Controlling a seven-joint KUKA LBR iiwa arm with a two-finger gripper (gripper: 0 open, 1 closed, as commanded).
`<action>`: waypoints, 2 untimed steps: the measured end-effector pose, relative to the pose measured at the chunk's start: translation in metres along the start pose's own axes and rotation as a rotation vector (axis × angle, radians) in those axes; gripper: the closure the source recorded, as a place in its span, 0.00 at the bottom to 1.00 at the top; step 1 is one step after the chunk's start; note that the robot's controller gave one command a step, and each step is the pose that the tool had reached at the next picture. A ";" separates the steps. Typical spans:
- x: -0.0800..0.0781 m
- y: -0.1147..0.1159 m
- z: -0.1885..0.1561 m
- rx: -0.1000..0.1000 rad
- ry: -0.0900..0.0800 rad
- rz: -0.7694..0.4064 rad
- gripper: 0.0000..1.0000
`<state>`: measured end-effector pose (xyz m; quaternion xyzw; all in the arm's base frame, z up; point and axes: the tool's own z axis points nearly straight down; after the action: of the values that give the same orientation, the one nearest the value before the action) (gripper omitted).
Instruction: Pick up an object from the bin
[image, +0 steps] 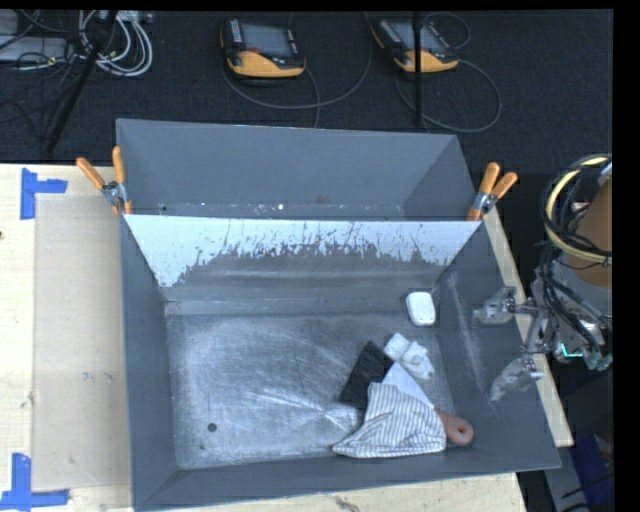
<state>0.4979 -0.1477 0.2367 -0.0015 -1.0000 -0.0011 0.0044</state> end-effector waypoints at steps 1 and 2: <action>-0.002 0.001 -0.004 0.002 -0.008 -0.004 0.00; -0.018 0.012 0.057 0.003 -0.014 -0.013 0.00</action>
Offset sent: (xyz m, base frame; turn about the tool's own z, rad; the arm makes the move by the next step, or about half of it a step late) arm 0.0323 0.0259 -0.1249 -0.0263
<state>0.5159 -0.1356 0.1798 0.0050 -1.0000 0.0006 -0.0026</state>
